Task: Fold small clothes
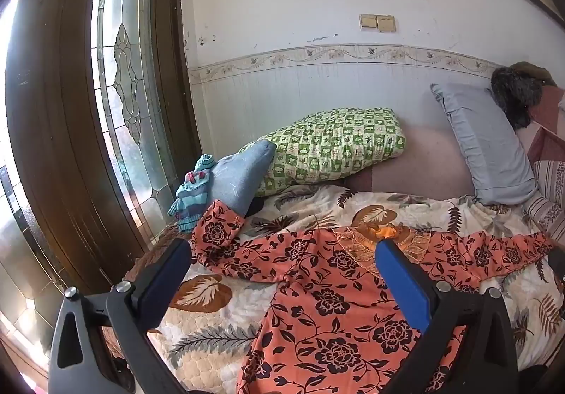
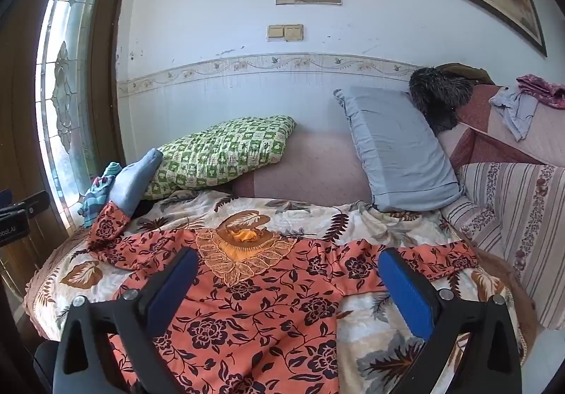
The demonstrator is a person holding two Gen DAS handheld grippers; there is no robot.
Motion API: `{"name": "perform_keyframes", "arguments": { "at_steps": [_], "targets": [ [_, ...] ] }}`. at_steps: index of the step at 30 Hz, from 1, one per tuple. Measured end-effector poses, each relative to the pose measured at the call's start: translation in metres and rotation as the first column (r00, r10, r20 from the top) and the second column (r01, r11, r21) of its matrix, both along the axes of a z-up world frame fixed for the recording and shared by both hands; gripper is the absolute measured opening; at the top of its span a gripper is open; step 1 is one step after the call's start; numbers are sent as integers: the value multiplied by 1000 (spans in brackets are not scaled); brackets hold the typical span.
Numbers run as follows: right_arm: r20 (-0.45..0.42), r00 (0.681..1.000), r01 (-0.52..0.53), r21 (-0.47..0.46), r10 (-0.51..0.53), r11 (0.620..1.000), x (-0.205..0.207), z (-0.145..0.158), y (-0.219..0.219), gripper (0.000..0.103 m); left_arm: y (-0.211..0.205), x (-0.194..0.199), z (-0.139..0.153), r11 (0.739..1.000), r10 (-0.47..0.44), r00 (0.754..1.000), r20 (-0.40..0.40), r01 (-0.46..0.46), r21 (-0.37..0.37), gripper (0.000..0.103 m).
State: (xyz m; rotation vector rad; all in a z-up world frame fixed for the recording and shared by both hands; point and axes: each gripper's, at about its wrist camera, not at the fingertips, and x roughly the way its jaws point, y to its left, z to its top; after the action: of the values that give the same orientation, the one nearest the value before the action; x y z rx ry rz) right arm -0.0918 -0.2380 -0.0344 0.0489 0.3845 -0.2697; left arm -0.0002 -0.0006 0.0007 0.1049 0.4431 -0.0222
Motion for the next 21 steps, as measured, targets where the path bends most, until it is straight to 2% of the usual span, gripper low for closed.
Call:
{"name": "perform_keyframes", "arguments": {
  "at_steps": [3, 6, 12, 13, 21],
  "targets": [
    [8, 1000, 3, -2, -3, 1000, 0, -1, 1, 103, -6, 0, -1, 1000, -1, 1000, 11, 1, 31, 103],
    [-4, 1000, 9, -4, -9, 1000, 1, -3, -2, 103, -7, -1, 0, 1000, 1, 1000, 23, -2, 24, 103],
    [-15, 1000, 26, -24, -26, 999, 0, -6, -6, 103, -7, 3, -4, 1000, -1, 1000, -11, 1, 6, 103],
    [-18, 999, 30, -24, -30, 999, 0, -7, -6, 103, -3, 6, -13, 1000, -7, 1000, -20, 7, 4, 103],
    [-50, 997, 54, -35, -56, 998, 8, -12, -1, 103, -4, 13, -24, 1000, -15, 998, -54, 16, 3, 103]
  ]
}}
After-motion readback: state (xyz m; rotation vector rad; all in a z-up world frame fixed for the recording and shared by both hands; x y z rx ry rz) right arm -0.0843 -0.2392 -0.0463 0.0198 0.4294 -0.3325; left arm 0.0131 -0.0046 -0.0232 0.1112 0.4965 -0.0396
